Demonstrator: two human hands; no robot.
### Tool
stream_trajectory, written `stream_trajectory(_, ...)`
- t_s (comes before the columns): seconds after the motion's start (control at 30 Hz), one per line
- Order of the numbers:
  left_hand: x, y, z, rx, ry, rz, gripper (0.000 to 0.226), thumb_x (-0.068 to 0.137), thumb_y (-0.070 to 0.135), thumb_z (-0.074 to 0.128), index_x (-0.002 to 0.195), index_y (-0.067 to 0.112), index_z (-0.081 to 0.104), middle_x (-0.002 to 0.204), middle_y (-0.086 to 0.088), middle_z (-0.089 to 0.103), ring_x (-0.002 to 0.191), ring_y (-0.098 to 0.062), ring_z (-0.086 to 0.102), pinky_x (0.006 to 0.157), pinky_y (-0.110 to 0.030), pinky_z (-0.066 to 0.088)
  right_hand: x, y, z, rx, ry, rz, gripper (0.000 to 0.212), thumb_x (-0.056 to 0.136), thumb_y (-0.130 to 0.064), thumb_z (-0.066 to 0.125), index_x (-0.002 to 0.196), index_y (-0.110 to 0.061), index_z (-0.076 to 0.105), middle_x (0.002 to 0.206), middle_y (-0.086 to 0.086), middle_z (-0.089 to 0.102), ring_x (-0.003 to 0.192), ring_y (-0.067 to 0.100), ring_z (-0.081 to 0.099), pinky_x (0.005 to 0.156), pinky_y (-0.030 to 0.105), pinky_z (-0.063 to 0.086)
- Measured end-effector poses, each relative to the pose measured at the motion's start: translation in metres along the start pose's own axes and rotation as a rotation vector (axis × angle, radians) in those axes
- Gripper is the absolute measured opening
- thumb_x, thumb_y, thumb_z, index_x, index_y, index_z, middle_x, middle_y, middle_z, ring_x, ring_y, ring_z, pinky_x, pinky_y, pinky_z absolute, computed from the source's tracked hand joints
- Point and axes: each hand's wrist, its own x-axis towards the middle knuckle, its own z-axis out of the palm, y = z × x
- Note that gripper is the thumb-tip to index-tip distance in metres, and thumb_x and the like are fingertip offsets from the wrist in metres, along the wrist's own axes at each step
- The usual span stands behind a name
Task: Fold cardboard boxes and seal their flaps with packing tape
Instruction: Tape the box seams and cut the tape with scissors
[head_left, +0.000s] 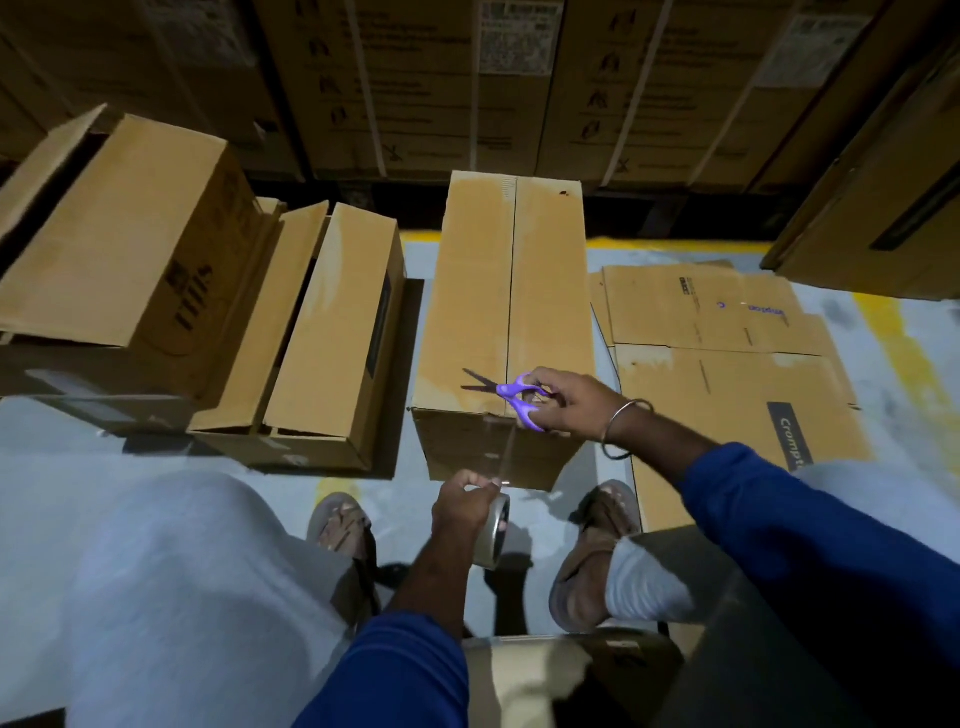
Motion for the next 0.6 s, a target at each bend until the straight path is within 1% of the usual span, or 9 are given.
stream_trajectory(0.03, 0.001, 0.000, 0.000, 0.003, 0.005, 0.008, 0.018, 0.093, 0.028, 0.077, 0.088, 0.014, 0.066, 0.069, -0.002, 0.070, 0.039, -0.003, 0.062, 0.044, -0.015, 0.047, -0.005, -0.003, -0.012, 0.025, -0.082, 0.085, 0.019, 0.088, -0.028, 0.074, 0.104, -0.036, 0.068, 0.091, -0.008, 0.073, 0.079, 0.016, 0.068, 0.068, 0.025, 0.052)
stream_trajectory(0.1, 0.000, 0.003, 0.001, 0.000, 0.001, 0.003, 0.015, 0.095, 0.024, 0.075, 0.089, 0.014, 0.066, 0.070, 0.001, 0.066, 0.035, 0.003, 0.056, 0.035, -0.012, 0.038, -0.018, -0.004, -0.029, 0.068, -0.303, 0.315, 0.012, 0.089, -0.033, 0.078, 0.095, -0.024, 0.072, 0.097, 0.010, 0.075, 0.084, 0.030, 0.075, 0.068, 0.034, 0.058)
stream_trajectory(0.17, 0.002, 0.003, 0.002, -0.027, -0.019, -0.018, 0.013, 0.095, 0.021, 0.074, 0.088, 0.014, 0.065, 0.071, 0.000, 0.065, 0.033, 0.003, 0.055, 0.035, -0.013, 0.039, -0.024, 0.003, -0.034, -0.005, -0.465, 0.504, 0.025, 0.083, -0.040, 0.084, 0.089, -0.018, 0.074, 0.090, 0.011, 0.072, 0.082, 0.026, 0.073, 0.072, 0.037, 0.059)
stream_trajectory(0.23, 0.000, 0.004, 0.001, -0.044, -0.014, -0.037, 0.012, 0.093, 0.021, 0.076, 0.088, 0.015, 0.067, 0.073, -0.001, 0.068, 0.034, 0.001, 0.057, 0.040, -0.016, 0.043, -0.021, 0.017, -0.027, -0.085, -0.561, 0.630, 0.053, 0.072, -0.050, 0.086, 0.105, -0.010, 0.075, 0.086, 0.012, 0.068, 0.080, 0.024, 0.067, 0.073, 0.035, 0.057)
stream_trajectory(0.3, 0.002, 0.002, 0.002, -0.063, -0.019, -0.040, 0.012, 0.094, 0.019, 0.075, 0.088, 0.013, 0.067, 0.076, -0.003, 0.069, 0.034, 0.000, 0.057, 0.038, -0.016, 0.044, -0.011, 0.033, -0.014, -0.096, -0.623, 0.703, 0.078, 0.064, -0.058, 0.085, 0.123, -0.009, 0.070, 0.085, 0.014, 0.062, 0.079, 0.028, 0.058, 0.075, 0.036, 0.052)
stream_trajectory(0.37, -0.001, 0.003, 0.001, -0.069, -0.013, -0.032, 0.011, 0.095, 0.017, 0.074, 0.088, 0.012, 0.066, 0.076, -0.003, 0.068, 0.036, 0.001, 0.058, 0.036, -0.014, 0.043, -0.001, 0.041, -0.003, -0.090, -0.618, 0.728, 0.073, 0.067, -0.061, 0.084, 0.118, -0.011, 0.070, 0.081, 0.011, 0.057, 0.076, 0.027, 0.055, 0.075, 0.035, 0.050)
stream_trajectory(0.43, 0.000, 0.004, 0.000, -0.072, -0.015, -0.038, 0.012, 0.093, 0.020, 0.076, 0.086, 0.014, 0.068, 0.079, -0.003, 0.070, 0.053, -0.006, 0.068, 0.050, -0.016, 0.053, 0.007, 0.041, 0.005, -0.050, -0.587, 0.731, 0.055, 0.075, -0.060, 0.082, 0.101, -0.013, 0.071, 0.076, 0.005, 0.052, 0.067, 0.020, 0.053, 0.071, 0.030, 0.053)
stream_trajectory(0.5, -0.001, 0.005, -0.001, -0.072, -0.008, -0.052, 0.013, 0.090, 0.023, 0.079, 0.084, 0.016, 0.070, 0.084, -0.003, 0.073, 0.078, -0.022, 0.072, 0.072, -0.029, 0.059, 0.014, 0.042, 0.011, -0.010, -0.579, 0.733, 0.052, 0.072, -0.062, 0.083, 0.090, -0.016, 0.069, 0.074, 0.002, 0.051, 0.064, 0.016, 0.051, 0.070, 0.029, 0.054)
stream_trajectory(0.6, -0.002, 0.009, -0.002, -0.071, -0.019, -0.063, 0.012, 0.089, 0.025, 0.080, 0.086, 0.017, 0.072, 0.086, -0.004, 0.076, 0.083, -0.027, 0.075, 0.082, -0.042, 0.064, 0.021, 0.042, 0.015, -0.005, -0.597, 0.712, 0.048, 0.074, -0.060, 0.083, 0.087, -0.017, 0.066, 0.072, 0.001, 0.052, 0.060, 0.014, 0.049, 0.061, 0.024, 0.050)
